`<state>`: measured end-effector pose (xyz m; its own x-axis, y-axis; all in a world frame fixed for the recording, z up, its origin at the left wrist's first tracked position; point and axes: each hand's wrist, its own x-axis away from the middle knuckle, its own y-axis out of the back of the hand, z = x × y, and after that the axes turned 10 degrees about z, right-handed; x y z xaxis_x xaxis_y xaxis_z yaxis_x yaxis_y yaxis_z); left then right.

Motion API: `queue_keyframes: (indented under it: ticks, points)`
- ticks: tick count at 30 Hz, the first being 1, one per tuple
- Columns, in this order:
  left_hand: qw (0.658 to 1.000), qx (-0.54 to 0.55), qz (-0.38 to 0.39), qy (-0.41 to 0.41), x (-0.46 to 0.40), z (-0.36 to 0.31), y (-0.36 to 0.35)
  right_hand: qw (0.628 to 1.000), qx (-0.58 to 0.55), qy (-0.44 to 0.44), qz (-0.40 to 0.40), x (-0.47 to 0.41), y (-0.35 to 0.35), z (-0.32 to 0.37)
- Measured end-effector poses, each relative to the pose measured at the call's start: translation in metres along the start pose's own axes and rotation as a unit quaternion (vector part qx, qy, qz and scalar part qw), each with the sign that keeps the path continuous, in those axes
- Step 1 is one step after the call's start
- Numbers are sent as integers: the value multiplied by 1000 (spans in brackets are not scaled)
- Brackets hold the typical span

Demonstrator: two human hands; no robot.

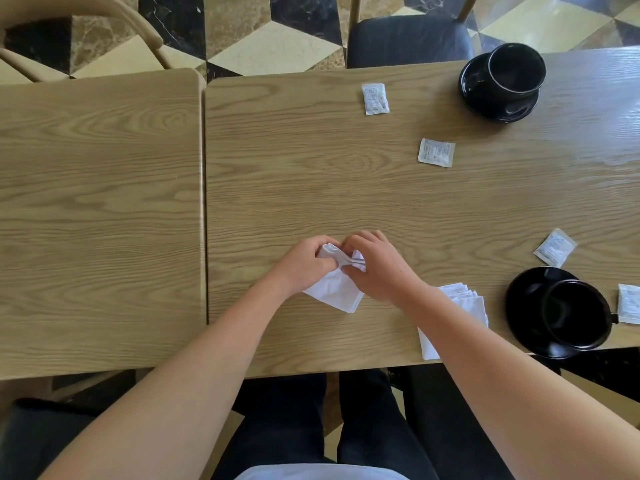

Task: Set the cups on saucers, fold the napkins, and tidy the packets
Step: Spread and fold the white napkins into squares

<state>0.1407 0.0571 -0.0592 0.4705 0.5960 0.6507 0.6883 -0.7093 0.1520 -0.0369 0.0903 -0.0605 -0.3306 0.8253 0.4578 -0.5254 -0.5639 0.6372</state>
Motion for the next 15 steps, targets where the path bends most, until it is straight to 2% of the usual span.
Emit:
queue_keyframes:
  ticks: [3,8,12,15]
  points:
    - [1000,-12,-11,15,-2,0,-3,999,14,-37,1,-1,0,1]
    - [984,-59,-149,79,-10,11,-8,993,13,-114,11,-16,-1,3]
    - [959,-109,-231,126,-10,15,-8,991,47,-126,-5,-24,-3,3]
    - [949,-110,-235,181,2,19,-9,988,40,-149,27,-25,0,2]
